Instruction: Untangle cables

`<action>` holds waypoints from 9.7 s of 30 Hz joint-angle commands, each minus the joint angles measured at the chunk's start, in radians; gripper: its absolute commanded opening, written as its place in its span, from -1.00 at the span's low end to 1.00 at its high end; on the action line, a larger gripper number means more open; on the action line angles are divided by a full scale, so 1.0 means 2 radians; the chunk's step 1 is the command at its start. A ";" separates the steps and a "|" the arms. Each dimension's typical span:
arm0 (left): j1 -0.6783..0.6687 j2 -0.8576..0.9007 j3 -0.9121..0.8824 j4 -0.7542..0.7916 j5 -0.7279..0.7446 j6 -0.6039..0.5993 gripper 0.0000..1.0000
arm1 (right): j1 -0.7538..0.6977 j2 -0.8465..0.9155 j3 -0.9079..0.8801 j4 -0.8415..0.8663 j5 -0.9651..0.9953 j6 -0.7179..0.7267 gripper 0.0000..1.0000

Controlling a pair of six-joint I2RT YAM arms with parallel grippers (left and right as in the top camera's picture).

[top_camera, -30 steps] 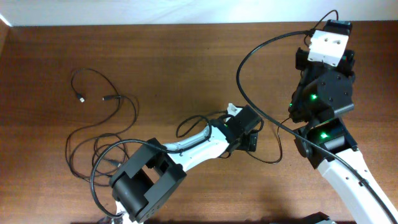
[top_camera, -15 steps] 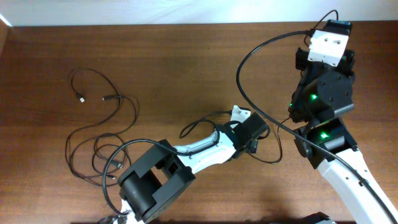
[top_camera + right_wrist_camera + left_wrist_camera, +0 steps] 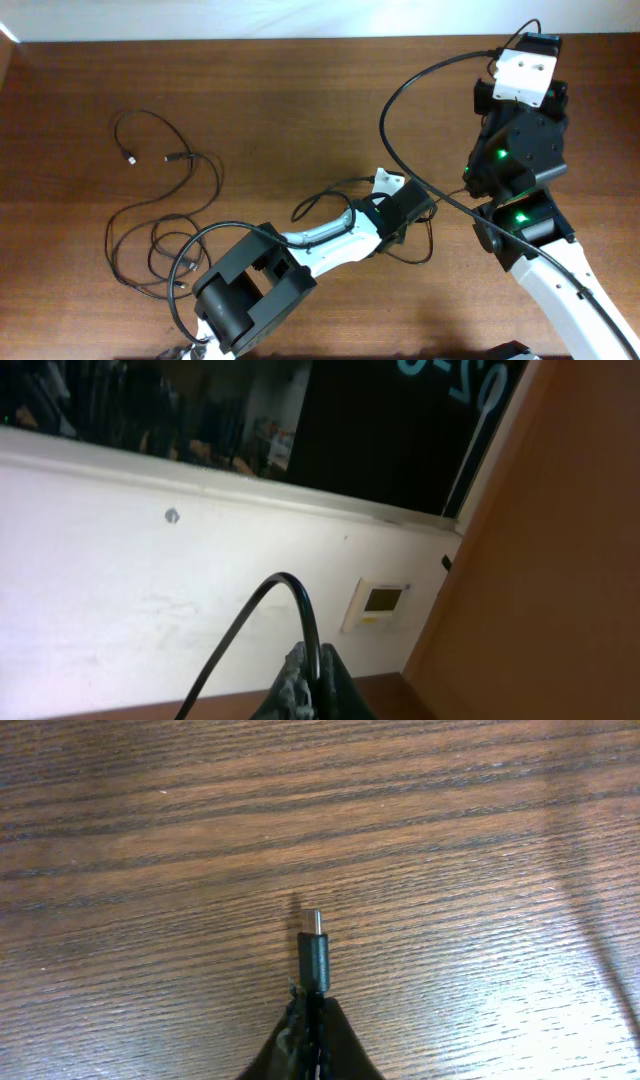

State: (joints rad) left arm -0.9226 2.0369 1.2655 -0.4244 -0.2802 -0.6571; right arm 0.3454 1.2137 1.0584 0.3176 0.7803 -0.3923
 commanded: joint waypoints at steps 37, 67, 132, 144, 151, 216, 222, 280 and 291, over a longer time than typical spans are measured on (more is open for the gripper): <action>0.212 0.046 -0.006 0.379 0.050 -0.322 -1.00 | -0.540 0.360 0.004 0.117 -0.338 0.242 -0.92; 0.212 0.021 -0.004 0.205 0.064 -0.180 0.98 | -0.596 0.339 0.004 0.127 -0.400 0.240 0.96; 0.621 -0.102 -0.005 -0.135 0.183 0.199 0.98 | 0.103 0.313 0.004 -0.169 -0.397 0.309 0.98; 0.429 -0.102 -0.005 -0.164 0.116 -0.071 0.98 | -0.013 0.313 0.003 -0.181 -0.397 0.309 0.98; 0.431 -0.081 -0.005 -0.158 0.048 -0.108 0.98 | -0.013 0.313 0.003 -0.183 -0.397 0.309 0.99; 0.287 -0.200 -0.001 -0.131 0.080 0.287 0.99 | 0.019 0.313 0.004 -0.226 -0.562 0.400 1.00; 0.406 -0.200 -0.004 -0.172 0.076 0.194 0.99 | 0.097 0.313 0.004 -0.252 -0.479 0.436 0.92; 0.491 -0.199 -0.011 -0.212 0.296 0.164 0.99 | 0.166 0.034 0.012 -0.210 -0.253 0.473 -0.92; 0.491 -0.199 -0.011 -0.316 0.320 0.164 0.99 | 0.153 0.021 0.012 -0.030 -0.247 0.473 -0.92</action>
State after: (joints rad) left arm 0.0532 1.6547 1.2507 -1.0149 0.3275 -0.3187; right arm 0.6682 1.2789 1.0733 0.2150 0.2638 0.5640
